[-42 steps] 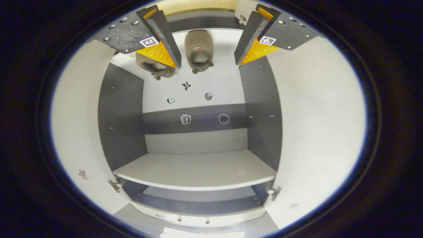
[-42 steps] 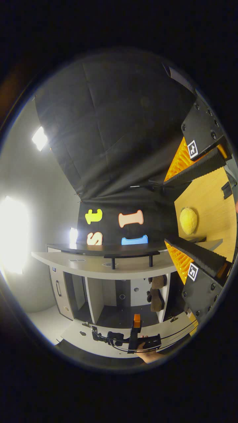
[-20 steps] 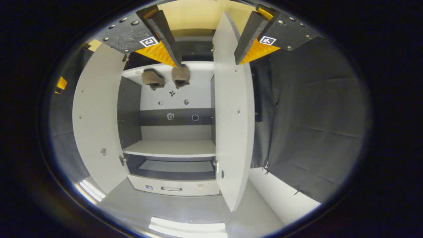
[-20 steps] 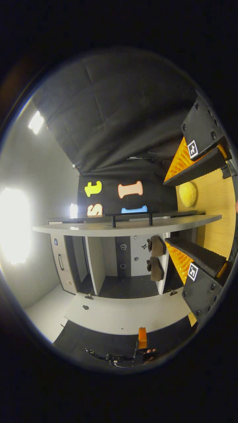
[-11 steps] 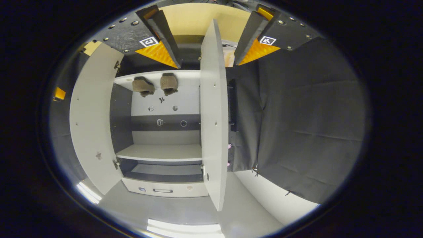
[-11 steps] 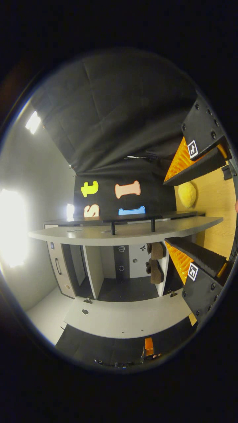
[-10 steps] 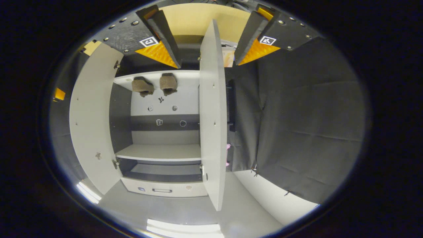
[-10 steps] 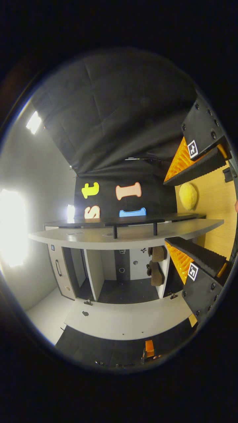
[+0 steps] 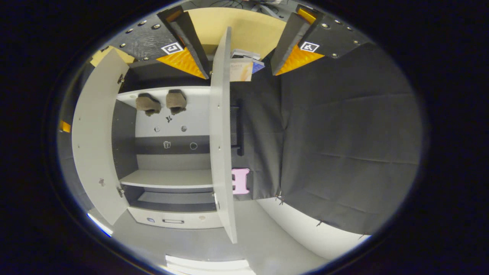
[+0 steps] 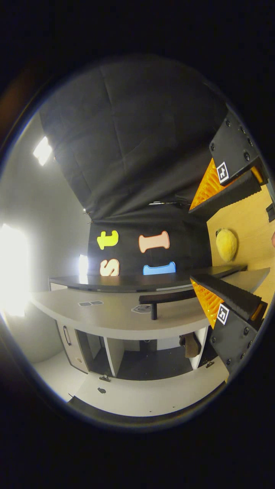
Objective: Grab one shoe with the right hand and put it into the shoe cabinet, grab the other shoe with the left hand and put it into the shoe cabinet; then close the right door with the right hand and the left door with the left hand.
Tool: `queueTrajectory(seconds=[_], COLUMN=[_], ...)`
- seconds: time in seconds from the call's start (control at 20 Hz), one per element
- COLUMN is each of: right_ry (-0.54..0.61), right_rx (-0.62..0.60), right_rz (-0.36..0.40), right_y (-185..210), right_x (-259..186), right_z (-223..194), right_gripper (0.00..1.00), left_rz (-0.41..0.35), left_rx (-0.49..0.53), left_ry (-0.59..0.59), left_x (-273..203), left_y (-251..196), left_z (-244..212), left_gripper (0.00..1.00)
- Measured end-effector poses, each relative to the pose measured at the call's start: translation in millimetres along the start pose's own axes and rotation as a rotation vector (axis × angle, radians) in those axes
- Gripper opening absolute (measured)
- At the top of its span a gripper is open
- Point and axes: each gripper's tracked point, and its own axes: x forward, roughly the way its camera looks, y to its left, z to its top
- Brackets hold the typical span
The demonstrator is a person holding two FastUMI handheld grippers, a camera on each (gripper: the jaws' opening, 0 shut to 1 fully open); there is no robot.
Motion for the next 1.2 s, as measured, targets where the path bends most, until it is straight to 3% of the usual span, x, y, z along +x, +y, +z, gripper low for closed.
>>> queueTrajectory(seconds=[0.25, 0.3, 0.4, 0.45, 0.7, 0.95, 1.0, 1.2], right_ry=[0.038, 0.044, 0.033, 0.028, 0.003, -0.003, -0.005, -0.005], right_rx=[0.008, 0.006, -0.01, -0.025, -0.085, -0.031, -0.036, -0.044], right_rz=[-0.053, -0.077, -0.108, -0.118, -0.199, -0.201, -0.202, -0.209], right_y=[13, 13, 16, 17, 27, 54, 59, 76], right_x=[8, 10, 6, 2, -6, -13, -15, -19], right_z=[-14, -17, -16, -16, -11, -16, -16, -17], right_gripper=[0.96, 1.0, 0.96, 0.91, 0.95, 0.91, 0.95, 0.95], left_rz=[0.018, 0.015, 0.007, 0.002, -0.042, -0.082, -0.09, -0.121], left_rx=[0.011, 0.011, 0.01, 0.01, 0.008, 0.008, 0.003, -0.011], left_ry=[0.002, 0.001, 0.0, -0.004, -0.013, -0.011, -0.009, -0.004], left_x=[15, 19, 29, 34, 65, 91, 96, 112], left_y=[30, 35, 45, 49, 64, 72, 73, 76], left_z=[-3, -2, -1, 1, 5, 0, -3, -9], left_gripper=[1.0, 1.0, 1.0, 0.94, 0.94, 0.94, 0.94, 0.94])
